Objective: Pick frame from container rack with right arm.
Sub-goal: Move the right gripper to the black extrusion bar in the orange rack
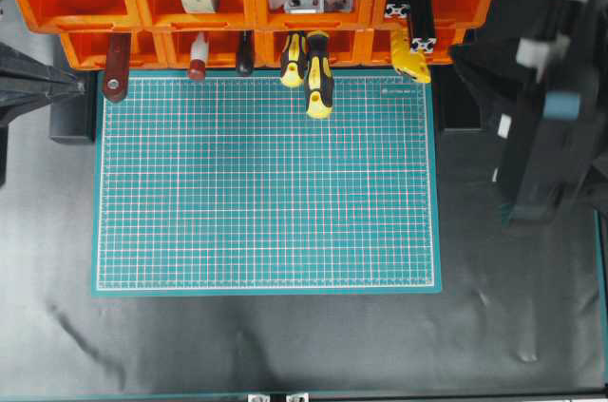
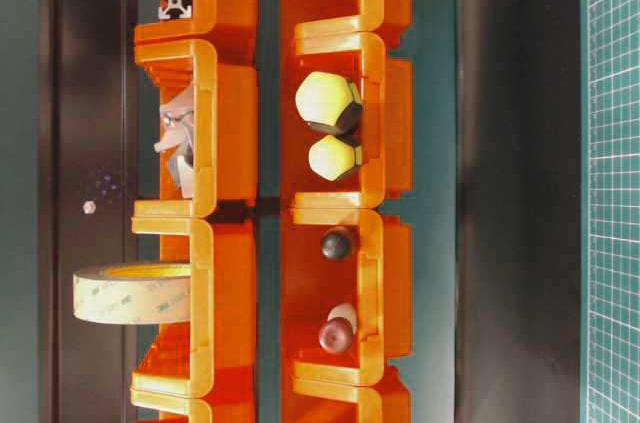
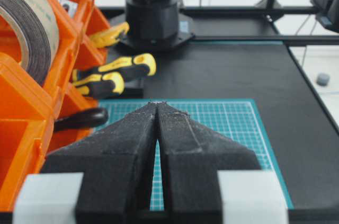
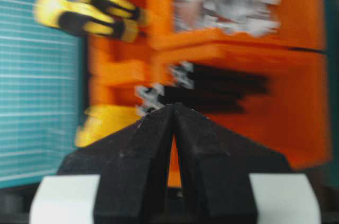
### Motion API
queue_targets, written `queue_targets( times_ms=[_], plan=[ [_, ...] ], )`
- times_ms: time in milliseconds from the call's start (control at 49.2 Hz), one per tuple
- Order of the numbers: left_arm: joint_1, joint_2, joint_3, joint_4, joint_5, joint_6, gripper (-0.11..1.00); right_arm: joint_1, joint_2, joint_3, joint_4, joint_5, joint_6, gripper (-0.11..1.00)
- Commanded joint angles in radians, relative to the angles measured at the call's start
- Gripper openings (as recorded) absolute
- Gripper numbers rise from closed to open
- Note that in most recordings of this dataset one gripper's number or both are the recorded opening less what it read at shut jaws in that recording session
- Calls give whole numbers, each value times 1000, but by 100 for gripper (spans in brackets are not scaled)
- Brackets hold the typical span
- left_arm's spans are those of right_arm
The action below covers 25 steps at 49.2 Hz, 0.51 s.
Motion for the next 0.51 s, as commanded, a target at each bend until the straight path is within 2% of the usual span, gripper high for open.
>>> queue_targets(
  times_ms=[0, 81, 183, 264, 345, 488],
  plan=[
    [-2, 5, -31, 3, -5, -3, 0, 67, 38, 12, -130, 92, 14, 0],
    [0, 5, -31, 3, -6, -3, 0, 89, 64, 14, -167, 133, 12, 1],
    [2, 5, -32, 3, -5, -2, 0, 94, 81, 11, -173, 146, 12, 2],
    [3, -3, -32, 3, -5, -2, 0, 94, 89, 12, -173, 144, 14, 8],
    [5, -12, -34, 3, -2, -2, 0, 94, 98, 17, -173, 143, 12, 19],
    [3, -31, -35, 3, 15, -2, 0, 91, 114, 35, -175, 127, 20, 54]
  ],
)
